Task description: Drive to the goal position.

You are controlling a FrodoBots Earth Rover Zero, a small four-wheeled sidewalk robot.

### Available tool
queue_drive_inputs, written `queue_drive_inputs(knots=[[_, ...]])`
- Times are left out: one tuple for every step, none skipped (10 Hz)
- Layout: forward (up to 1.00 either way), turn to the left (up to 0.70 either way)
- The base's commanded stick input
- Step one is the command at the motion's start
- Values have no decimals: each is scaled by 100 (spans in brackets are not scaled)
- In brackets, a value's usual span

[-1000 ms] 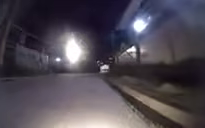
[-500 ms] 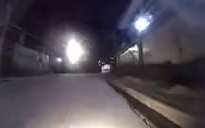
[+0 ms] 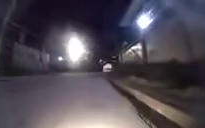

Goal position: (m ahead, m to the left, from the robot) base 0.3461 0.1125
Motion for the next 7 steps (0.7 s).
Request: queue_drive_inputs(knots=[[70, 0], [70, 0], [70, 0], [70, 0], [70, 0], [70, 0], [70, 0]])
